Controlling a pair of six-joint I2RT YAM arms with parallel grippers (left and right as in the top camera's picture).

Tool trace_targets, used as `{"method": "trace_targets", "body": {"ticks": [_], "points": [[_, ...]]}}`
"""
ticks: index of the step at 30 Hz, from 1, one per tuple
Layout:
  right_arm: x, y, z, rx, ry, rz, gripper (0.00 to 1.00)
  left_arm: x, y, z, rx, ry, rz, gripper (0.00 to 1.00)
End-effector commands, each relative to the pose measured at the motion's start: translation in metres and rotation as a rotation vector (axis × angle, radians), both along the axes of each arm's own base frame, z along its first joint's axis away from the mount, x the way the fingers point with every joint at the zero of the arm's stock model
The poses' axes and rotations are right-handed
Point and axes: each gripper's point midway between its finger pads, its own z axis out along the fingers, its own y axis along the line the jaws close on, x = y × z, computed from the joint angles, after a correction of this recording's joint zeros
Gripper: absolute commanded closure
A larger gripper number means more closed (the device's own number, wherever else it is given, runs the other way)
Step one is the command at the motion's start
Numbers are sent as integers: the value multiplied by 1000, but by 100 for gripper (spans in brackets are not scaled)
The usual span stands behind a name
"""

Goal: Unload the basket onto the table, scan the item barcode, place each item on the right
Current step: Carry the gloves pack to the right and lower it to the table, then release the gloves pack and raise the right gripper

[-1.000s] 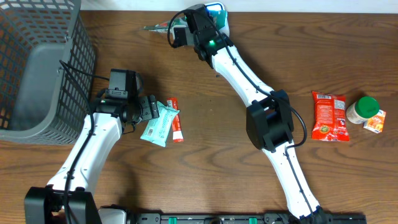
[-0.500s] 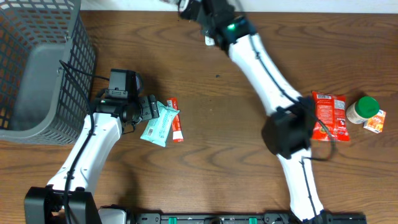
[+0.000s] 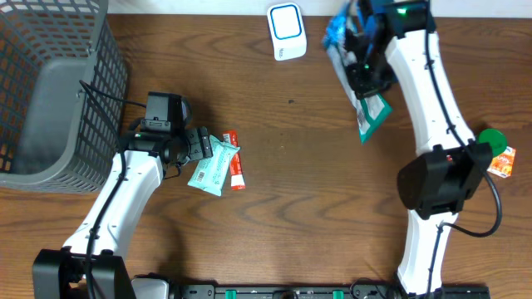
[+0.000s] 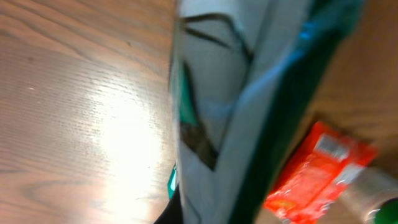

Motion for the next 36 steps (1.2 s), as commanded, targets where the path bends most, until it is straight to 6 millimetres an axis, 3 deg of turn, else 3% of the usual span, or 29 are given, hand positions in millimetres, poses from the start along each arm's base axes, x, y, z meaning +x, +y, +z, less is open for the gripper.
{"method": "trace_targets", "body": {"ticks": [1,8,11,12,14,15,16,17,20,21,23,24,26,29,31,34,36], "points": [[-10,-6,-22,105,93,-142,99,2,2,1,9,-3,5,15],[-33,-32,-85,102,219,-214,99,2,2,1,9,-4,5,15],[-42,-45,-100,70,248,-239,99,2,2,1,9,-4,4,15],[-49,-61,-108,-2,262,-288,99,2,2,1,9,-3,5,15],[-54,-75,-115,-59,268,-321,99,2,2,1,9,-3,4,14],[-56,-82,-118,-78,270,-336,93,2,2,1,9,-4,5,15],[-57,-84,-121,-79,273,-339,80,2,2,1,9,-3,5,15],[-59,-87,-124,-80,277,-346,49,2,2,1,9,-3,5,15],[-62,-93,-131,-80,281,-361,34,2,2,1,9,-3,4,14],[-61,-96,-133,-83,276,-368,21,2,2,1,9,-4,5,15],[-59,-102,-136,-98,261,-374,15,2,2,1,9,-3,5,15],[-57,-108,-135,-122,247,-377,3,2,2,1,9,-3,5,15],[-56,-109,-134,-128,240,-376,1,2,2,1,9,-4,5,15],[-49,-100,-121,-85,202,-373,1,2,2,1,9,-3,4,15],[-38,-82,-106,-7,134,-358,1,2,2,1,9,-4,5,15],[-18,-31,-82,213,40,-307,1,2,2,1,9,-3,5,15],[-12,28,-67,483,52,-241,1,2,2,1,9,-4,5,15]]}}
